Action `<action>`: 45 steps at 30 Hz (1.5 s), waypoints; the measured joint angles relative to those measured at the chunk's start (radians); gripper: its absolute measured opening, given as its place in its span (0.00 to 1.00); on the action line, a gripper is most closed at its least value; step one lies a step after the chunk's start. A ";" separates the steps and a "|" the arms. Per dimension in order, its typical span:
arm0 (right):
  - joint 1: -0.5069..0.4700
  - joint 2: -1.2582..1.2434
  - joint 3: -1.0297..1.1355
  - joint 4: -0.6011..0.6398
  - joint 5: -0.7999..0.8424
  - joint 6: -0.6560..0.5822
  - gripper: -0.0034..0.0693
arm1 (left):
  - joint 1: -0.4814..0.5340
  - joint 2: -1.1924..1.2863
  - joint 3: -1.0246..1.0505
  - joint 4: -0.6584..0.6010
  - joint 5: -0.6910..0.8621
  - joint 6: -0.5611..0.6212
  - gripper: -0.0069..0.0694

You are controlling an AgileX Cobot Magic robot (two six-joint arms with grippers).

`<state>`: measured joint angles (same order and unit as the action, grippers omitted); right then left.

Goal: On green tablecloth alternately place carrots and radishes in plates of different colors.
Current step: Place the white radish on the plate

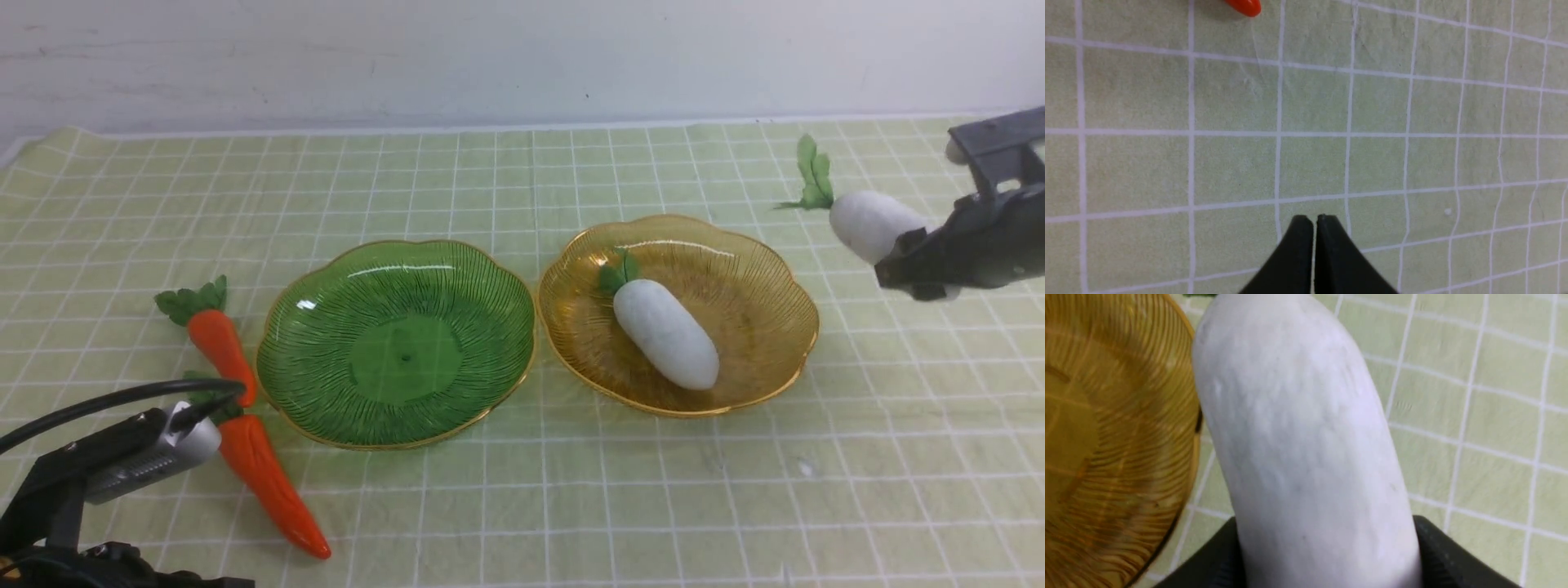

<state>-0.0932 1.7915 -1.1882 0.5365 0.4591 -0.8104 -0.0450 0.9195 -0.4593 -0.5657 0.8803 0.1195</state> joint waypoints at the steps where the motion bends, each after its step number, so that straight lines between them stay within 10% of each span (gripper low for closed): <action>1: 0.000 -0.022 0.000 0.012 0.002 0.009 0.64 | 0.000 0.000 0.000 0.000 0.000 0.000 0.08; 8: 0.021 -0.081 0.000 0.251 0.154 0.106 0.64 | 0.000 0.000 0.000 0.001 -0.001 0.000 0.08; 21: 0.174 0.034 0.000 0.304 0.240 -0.006 0.64 | 0.000 0.000 0.000 0.001 -0.017 0.000 0.08; 32: 0.175 0.026 0.000 0.363 0.189 -0.027 0.99 | 0.000 0.000 0.000 0.002 -0.017 0.001 0.08; 45: 0.124 -0.217 0.000 0.360 0.432 -0.016 0.71 | 0.000 0.000 0.000 0.003 -0.017 0.002 0.08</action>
<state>0.0309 1.5747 -1.1882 0.8960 0.8909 -0.8260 -0.0450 0.9195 -0.4593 -0.5628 0.8633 0.1218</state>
